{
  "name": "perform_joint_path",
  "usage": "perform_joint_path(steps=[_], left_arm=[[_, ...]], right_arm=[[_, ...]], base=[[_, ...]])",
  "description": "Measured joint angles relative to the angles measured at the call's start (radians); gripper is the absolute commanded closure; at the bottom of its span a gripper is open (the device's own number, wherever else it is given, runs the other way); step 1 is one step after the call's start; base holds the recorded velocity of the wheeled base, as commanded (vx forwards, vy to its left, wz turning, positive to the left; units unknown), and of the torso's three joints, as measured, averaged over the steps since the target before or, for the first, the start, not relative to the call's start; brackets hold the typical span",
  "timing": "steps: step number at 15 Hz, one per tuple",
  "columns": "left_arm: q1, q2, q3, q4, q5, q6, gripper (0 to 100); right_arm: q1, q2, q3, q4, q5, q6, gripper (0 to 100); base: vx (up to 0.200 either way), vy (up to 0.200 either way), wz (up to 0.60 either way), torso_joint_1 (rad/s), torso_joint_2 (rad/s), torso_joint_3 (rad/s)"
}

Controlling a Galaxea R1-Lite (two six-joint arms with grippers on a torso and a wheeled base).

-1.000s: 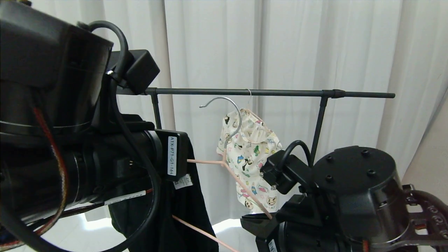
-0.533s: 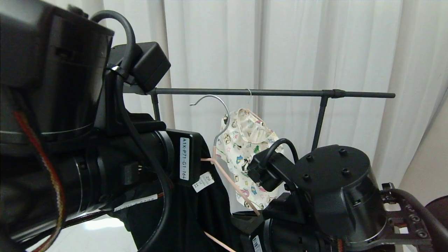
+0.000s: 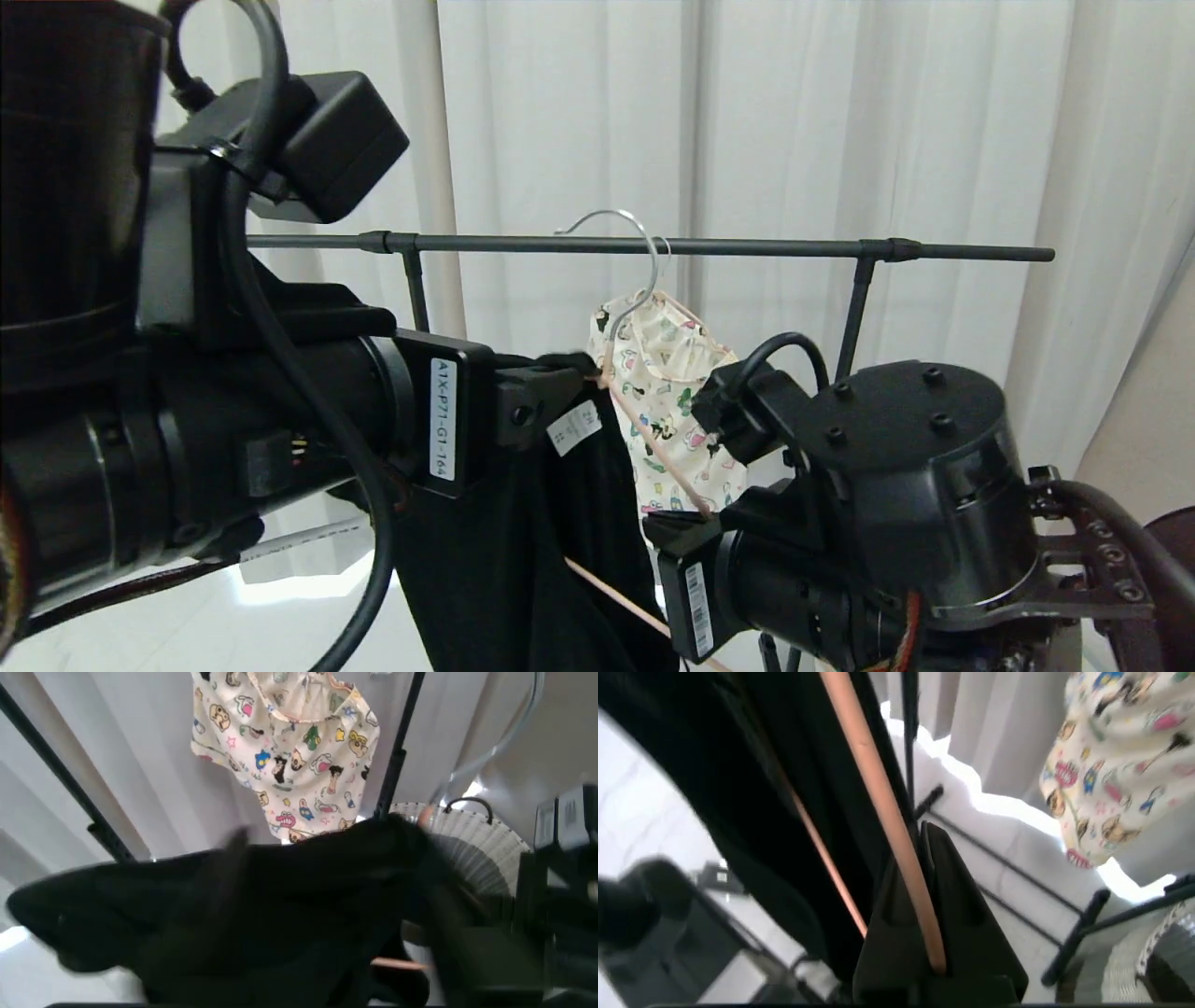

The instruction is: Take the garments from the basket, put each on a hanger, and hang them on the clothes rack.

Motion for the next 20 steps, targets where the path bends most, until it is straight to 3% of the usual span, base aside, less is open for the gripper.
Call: perform_joint_path(steps=[7, 10, 14, 17, 20], left_arm=[[-0.009, -0.048, 0.026, 0.000, -0.001, 0.040, 0], [-0.011, -0.119, 0.127, 0.001, -0.019, 0.117, 0], [0.062, -0.240, 0.233, -0.003, -0.191, 0.233, 0], [0.087, -0.283, 0.275, -0.005, -0.334, 0.299, 0], [0.088, -0.295, 0.288, -0.006, -0.515, 0.415, 0]], right_arm=[[-0.063, -0.017, 0.024, -0.115, -0.061, -0.076, 100], [-0.108, -0.059, 0.121, -0.140, -0.057, -0.173, 100], [-0.127, -0.177, 0.295, -0.164, -0.021, -0.211, 100], [-0.094, -0.260, 0.437, -0.283, 0.001, -0.233, 100], [-0.036, -0.322, 0.540, -0.310, 0.014, -0.262, 100]], base=[[0.000, 0.000, 0.00, 0.000, 0.00, 0.000], [0.000, 0.000, 0.00, 0.000, 0.00, 0.000], [0.000, 0.000, 0.00, 0.000, 0.00, 0.000], [0.000, 0.000, 0.00, 0.000, 0.00, 0.000], [0.000, 0.000, 0.00, 0.000, 0.00, 0.000]])
